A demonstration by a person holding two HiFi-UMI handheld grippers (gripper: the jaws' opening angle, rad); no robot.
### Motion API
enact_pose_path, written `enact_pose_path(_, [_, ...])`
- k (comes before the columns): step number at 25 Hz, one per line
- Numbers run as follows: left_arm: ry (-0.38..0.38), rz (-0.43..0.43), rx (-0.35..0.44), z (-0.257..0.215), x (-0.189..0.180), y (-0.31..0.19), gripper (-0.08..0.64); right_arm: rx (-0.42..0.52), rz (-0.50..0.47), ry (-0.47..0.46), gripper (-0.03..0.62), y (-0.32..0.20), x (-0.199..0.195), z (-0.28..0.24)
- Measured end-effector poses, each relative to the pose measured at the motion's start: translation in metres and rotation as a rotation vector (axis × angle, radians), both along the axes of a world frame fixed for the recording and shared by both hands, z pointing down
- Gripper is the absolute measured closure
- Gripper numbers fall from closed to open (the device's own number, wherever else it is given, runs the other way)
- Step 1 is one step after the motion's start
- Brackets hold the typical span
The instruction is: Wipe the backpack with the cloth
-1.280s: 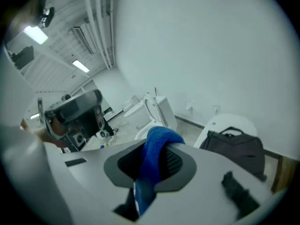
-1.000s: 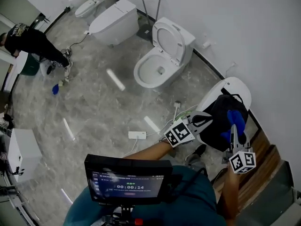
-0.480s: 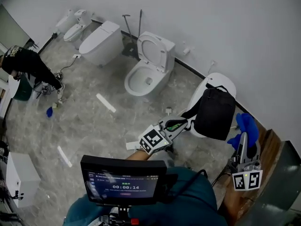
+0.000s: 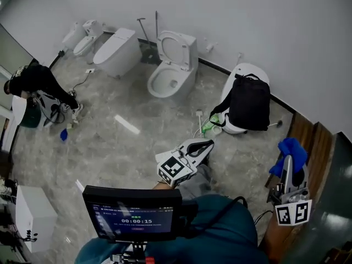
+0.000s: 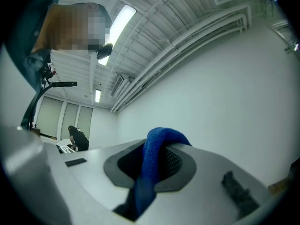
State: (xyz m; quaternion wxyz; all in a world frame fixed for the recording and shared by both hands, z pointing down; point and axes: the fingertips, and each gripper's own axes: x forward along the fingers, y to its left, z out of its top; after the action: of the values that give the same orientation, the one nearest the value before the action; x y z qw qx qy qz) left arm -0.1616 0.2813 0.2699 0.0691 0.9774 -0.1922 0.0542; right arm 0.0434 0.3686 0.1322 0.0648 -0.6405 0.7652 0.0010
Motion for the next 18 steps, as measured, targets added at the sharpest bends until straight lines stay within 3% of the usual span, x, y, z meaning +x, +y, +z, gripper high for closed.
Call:
enact_pose_path(10, [-0.017,-0.083,0.089,-0.059,-0.117,0.062,0.545,0.093,-0.071,-0.033,0.541,0.067,-0.095,-0.047])
enact_pose_path(18, [0.028,-0.076,0.106,-0.068,-0.248,0.105,0.545,0.080,-0.070,-0.018,0.541,0.089,-0.230,-0.047])
